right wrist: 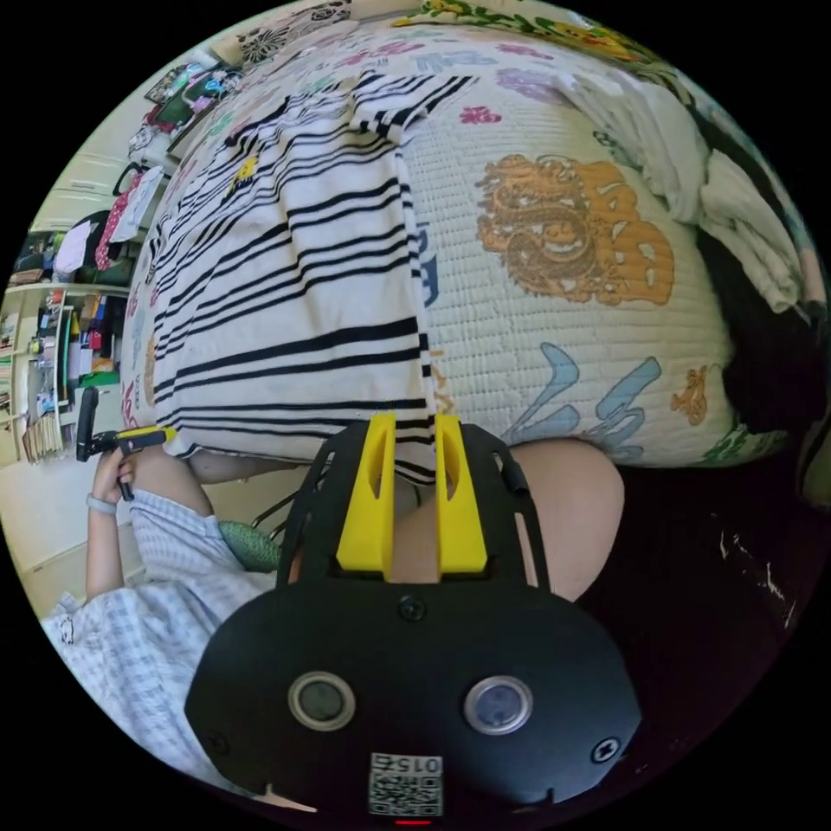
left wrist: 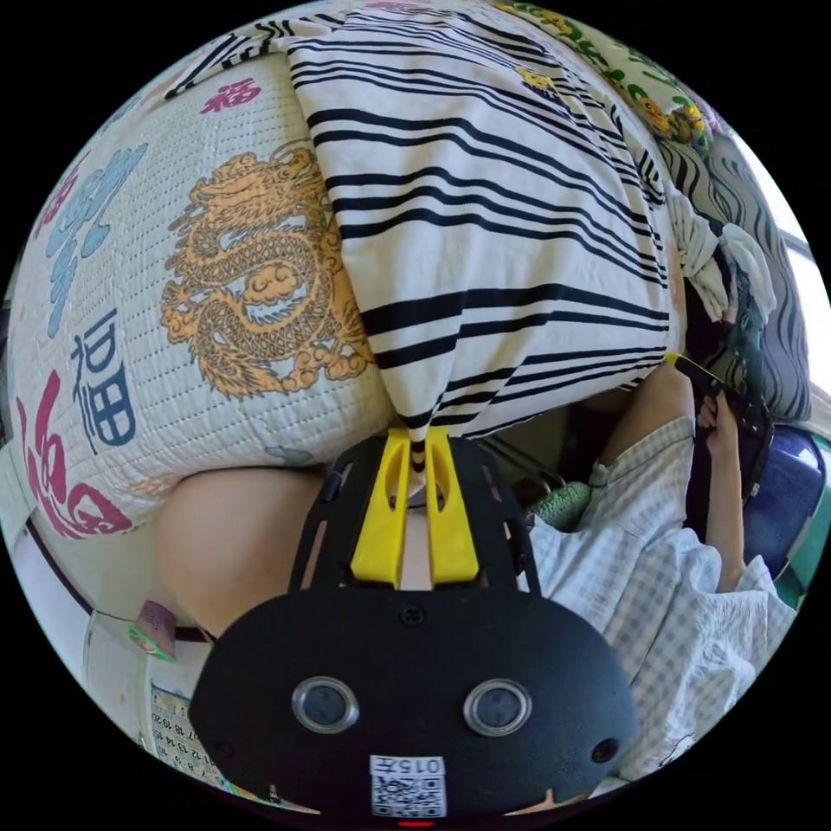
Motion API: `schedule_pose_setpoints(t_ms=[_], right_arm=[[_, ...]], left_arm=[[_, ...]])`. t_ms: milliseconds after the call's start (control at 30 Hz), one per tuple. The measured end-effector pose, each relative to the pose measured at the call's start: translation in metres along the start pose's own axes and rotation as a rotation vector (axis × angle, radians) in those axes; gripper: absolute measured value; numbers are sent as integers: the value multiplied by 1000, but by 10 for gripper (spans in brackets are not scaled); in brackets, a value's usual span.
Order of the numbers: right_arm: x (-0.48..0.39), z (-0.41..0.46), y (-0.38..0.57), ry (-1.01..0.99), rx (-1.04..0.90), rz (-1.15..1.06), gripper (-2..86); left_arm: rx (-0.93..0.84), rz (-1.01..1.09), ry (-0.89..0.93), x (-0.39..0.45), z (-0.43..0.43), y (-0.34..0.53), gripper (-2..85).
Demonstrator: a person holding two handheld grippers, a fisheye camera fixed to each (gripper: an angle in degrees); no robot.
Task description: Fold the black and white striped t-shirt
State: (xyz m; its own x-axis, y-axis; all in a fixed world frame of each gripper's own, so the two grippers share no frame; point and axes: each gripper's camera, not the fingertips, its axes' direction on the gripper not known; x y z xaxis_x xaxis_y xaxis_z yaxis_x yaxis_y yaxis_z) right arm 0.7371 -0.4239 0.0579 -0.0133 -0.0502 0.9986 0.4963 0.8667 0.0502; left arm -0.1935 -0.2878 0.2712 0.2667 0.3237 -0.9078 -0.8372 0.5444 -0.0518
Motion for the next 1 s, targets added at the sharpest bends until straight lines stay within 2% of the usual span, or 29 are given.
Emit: schedule_pose_setpoints(t_ms=[67, 267, 433, 600, 700, 800, 900, 1000], right_arm=[[8, 17, -7, -16, -88, -16, 71], [43, 21, -6, -148, -128, -57, 6], [68, 14, 7, -135, -146, -110, -2], [85, 28, 7, -100, -204, -127, 6], [92, 37, 10, 18, -231, -150, 20], [116, 22, 19, -42, -129, -122, 34], [149, -4, 23, -166, 40, -76, 42], [178, -24, 13, -326, 199, -45, 45]], left_arm=[[25, 5, -19, 4, 12, -2, 8], [57, 15, -69, 6, 41, -9, 4], [68, 9, -48, -6, 70, -13, 6], [-54, 24, -137, -4, 124, -47, 32], [-173, 36, -172, -7, 159, -66, 61], [-130, 21, -157, -16, 162, -62, 73], [-28, 1, -230, -13, 142, -61, 75], [129, 86, -278, 26, 102, -87, 76]])
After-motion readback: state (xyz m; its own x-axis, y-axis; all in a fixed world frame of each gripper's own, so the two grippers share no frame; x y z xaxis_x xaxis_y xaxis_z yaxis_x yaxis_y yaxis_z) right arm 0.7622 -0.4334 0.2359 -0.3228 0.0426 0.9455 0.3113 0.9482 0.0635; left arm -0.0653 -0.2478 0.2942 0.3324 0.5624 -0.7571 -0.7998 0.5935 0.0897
